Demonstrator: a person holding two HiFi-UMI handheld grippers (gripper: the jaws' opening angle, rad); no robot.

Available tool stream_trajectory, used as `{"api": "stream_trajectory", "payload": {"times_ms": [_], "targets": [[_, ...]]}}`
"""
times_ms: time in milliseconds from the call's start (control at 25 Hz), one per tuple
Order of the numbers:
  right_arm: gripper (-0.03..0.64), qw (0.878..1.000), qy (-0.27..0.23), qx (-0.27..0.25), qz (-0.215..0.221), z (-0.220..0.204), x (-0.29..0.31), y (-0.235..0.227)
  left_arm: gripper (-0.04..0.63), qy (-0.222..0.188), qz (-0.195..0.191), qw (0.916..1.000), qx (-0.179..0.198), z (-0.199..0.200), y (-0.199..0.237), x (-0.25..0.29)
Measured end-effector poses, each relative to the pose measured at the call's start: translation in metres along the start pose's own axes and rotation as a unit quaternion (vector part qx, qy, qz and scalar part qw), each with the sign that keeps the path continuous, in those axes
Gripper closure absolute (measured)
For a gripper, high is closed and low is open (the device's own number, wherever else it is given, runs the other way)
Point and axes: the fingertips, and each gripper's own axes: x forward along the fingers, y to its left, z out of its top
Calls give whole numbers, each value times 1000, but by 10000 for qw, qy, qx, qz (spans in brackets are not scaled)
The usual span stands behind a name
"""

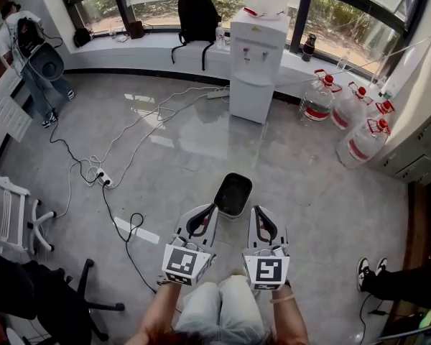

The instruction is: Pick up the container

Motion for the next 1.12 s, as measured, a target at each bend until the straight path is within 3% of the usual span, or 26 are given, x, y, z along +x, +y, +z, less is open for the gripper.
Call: {"api": "stream_trajectory", "payload": {"times_ms": [440,960,1120], "targets": [[594,9999,-22,-158,5,-130,47,10,578,39,-137,9999,-96,-134,17,40],[592,9987,-25,-505,0,-299,80,20,578,-233,-215,9994,-107,-290,35,83],[592,9987,-7,-516,38,-341,81,28,578,-299,-185,9990,-288,-332,41,85]]}}
